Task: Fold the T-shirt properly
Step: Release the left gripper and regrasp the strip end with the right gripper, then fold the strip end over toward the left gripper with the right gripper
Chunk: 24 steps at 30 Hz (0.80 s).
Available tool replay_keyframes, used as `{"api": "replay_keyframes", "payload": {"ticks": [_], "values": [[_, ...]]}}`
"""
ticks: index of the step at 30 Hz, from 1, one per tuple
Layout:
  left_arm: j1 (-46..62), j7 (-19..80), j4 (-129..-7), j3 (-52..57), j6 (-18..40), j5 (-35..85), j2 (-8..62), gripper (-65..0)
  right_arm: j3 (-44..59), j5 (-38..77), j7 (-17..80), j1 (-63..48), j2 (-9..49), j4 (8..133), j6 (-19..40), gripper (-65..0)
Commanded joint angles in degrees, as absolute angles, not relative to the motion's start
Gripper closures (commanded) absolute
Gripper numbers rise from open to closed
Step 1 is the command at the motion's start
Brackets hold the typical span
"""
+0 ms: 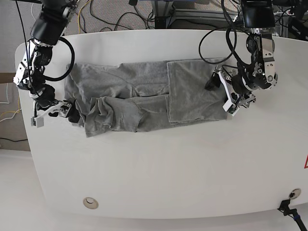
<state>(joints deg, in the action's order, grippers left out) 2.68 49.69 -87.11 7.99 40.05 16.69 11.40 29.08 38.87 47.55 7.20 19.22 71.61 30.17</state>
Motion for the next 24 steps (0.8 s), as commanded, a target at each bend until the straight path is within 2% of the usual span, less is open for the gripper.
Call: {"api": "replay_keyframes", "payload": {"ticks": [1,6,21,22,24], "values": [[2.15,49.8,-87.78,8.13,40.0,16.92,11.82,-49.0,29.23,42.77,46.64,8.22,21.85,68.18,31.25,-65.0],[2.15,49.8,-87.87,8.13,40.0,17.01,12.18,-49.0,28.97,43.03,46.99,6.9,21.76,65.8,34.95,-65.0],[2.15,49.8,-87.87,8.13,40.0,17.01,12.18,-49.0,22.55,42.95,49.01,4.97,11.47,68.62,34.51,-64.6],[2.15,49.8,-87.87,8.13,40.0,17.01,12.18,-49.0,22.55,42.95,49.19,4.97,11.38,68.62,34.51,-61.1],[2.15,49.8,-87.87,8.13,40.0,17.01,12.18,-49.0,22.55,42.95,49.27,4.97,11.38,68.62,34.51,-48.7]]}}
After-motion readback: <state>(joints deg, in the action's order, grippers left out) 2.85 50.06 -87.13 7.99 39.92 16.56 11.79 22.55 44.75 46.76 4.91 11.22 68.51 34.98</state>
